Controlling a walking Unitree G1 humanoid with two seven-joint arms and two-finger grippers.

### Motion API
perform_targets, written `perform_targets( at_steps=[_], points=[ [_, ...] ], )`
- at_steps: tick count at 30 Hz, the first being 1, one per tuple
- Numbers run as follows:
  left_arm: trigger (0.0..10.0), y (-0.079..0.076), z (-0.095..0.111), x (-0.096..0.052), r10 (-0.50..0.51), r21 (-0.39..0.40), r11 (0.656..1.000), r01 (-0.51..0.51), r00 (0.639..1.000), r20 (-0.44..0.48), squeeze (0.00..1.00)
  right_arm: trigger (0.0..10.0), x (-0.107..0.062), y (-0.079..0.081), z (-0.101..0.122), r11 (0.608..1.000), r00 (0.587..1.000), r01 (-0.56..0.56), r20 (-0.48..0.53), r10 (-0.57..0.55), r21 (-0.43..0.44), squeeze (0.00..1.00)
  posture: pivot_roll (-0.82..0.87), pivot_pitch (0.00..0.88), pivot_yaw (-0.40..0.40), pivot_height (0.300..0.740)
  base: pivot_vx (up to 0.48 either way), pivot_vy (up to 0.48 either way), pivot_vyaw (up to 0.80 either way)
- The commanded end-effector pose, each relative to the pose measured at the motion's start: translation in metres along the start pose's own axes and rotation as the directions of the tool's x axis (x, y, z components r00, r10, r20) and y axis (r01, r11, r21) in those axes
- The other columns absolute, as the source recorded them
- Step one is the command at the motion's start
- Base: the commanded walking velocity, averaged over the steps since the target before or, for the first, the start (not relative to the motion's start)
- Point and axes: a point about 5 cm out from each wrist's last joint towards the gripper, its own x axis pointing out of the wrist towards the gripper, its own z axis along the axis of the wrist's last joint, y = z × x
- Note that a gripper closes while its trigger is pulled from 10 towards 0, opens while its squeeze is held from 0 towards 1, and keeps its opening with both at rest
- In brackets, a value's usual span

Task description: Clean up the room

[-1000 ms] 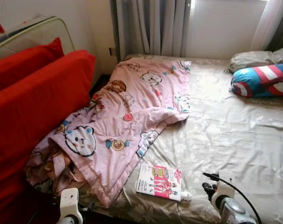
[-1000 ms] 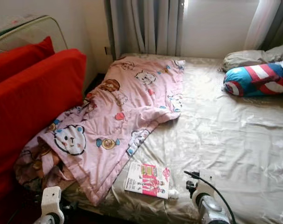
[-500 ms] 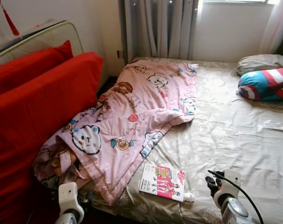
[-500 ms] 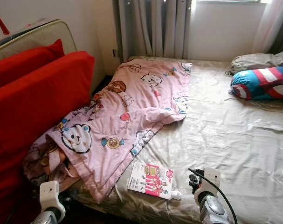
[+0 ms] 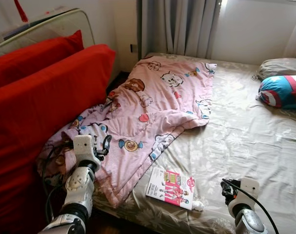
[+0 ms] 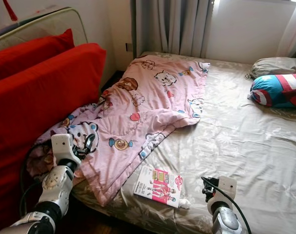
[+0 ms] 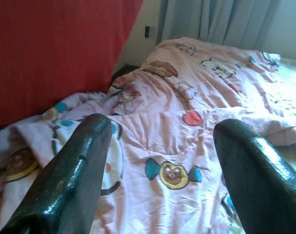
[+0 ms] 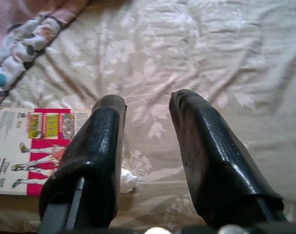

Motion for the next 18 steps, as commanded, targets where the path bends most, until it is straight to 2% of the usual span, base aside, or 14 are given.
perform_targets(
  at_steps=[1,5,10,11,12,14,18],
  points=[
    [10.0,0.008,-0.005,-0.008,0.025,0.006,1.0,-0.025,1.0,0.001,0.0,10.0,-0.005,-0.002,-0.008,1.0,1.0,-0.002,-0.005,0.002,-0.001,0.0,-0.1,0.0,-0.016,0.74,0.0,0.0,0.0],
    [10.0,0.015,-0.014,-0.019,0.02,0.028,0.999,-0.019,1.0,-0.021,0.0,10.0,-0.01,-0.002,-0.016,0.999,1.0,-0.025,-0.015,0.024,-0.04,0.0,-0.12,0.0,0.002,0.74,0.0,0.0,0.0],
    [10.0,0.022,-0.019,-0.03,0.007,0.05,0.999,-0.006,1.0,-0.026,0.0,10.0,-0.018,-0.005,-0.027,0.999,1.0,-0.01,-0.026,0.009,-0.043,0.0,-0.13,0.0,0.014,0.74,0.0,0.0,0.0],
    [10.0,0.023,-0.021,-0.034,0.007,0.041,0.999,-0.006,1.0,-0.024,0.0,10.0,-0.014,-0.003,-0.013,0.998,0.998,-0.034,0.059,0.038,-0.056,0.0,-0.13,0.0,0.018,0.74,0.0,0.0,0.0],
    [10.0,0.022,-0.022,-0.036,-0.002,0.046,0.999,0.003,1.0,-0.024,0.0,10.0,-0.003,0.004,0.028,0.994,0.967,-0.062,0.239,0.083,-0.094,0.0,-0.13,0.0,0.019,0.74,0.0,0.0,0.0],
    [10.0,0.02,-0.025,-0.04,-0.016,0.054,0.998,0.018,1.0,-0.025,0.0,10.0,0.001,0.016,0.092,0.985,0.853,-0.077,0.5,0.146,-0.157,0.0,-0.13,0.0,0.021,0.74,0.0,0.0,0.0],
    [10.0,0.018,-0.027,-0.046,-0.029,0.058,0.998,0.03,0.999,-0.017,0.0,10.0,0.0,0.013,0.101,0.986,0.84,-0.058,0.525,0.133,-0.158,0.0,-0.13,0.0,0.021,0.74,0.0,0.0,0.0]
  ],
)
